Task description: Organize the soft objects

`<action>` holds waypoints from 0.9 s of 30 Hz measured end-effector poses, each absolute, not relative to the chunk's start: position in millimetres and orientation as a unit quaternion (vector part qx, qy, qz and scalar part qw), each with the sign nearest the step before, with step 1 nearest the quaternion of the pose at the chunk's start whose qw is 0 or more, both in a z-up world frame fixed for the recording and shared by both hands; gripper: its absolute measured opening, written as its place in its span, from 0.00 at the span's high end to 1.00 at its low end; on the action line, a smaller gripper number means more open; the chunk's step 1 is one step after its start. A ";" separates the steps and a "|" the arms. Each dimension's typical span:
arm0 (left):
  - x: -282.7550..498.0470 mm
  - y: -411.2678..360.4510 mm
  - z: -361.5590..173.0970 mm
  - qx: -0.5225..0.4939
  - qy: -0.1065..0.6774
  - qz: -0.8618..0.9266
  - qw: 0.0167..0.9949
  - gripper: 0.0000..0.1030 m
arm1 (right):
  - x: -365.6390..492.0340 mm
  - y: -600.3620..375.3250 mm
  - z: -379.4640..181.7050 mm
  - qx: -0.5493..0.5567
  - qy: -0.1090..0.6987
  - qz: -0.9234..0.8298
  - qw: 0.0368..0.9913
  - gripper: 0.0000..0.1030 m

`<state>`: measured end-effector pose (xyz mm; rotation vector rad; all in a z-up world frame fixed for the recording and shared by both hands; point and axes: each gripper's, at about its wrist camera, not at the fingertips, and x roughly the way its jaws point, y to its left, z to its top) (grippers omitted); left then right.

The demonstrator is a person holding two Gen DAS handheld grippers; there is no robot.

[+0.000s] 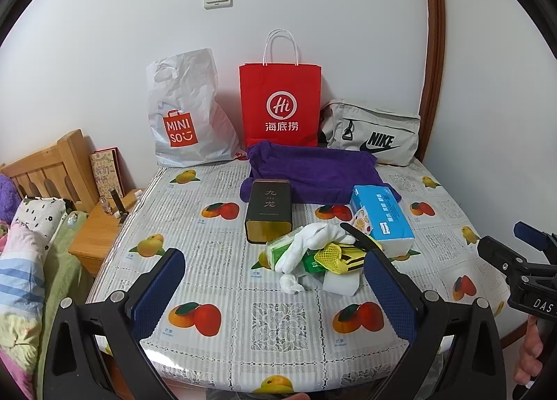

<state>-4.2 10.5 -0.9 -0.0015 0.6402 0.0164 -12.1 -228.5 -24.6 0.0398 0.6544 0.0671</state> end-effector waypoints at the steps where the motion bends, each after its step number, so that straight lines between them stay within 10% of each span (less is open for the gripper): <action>1: -4.4 10.7 -0.8 -0.001 0.315 0.009 0.949 0.00 | -12.6 -228.5 -24.4 0.020 0.321 0.033 0.946 0.00; 27: -8.3 12.0 -1.3 0.001 0.312 0.007 0.950 0.00 | -14.1 -227.6 -17.6 0.017 0.319 0.033 0.947 0.00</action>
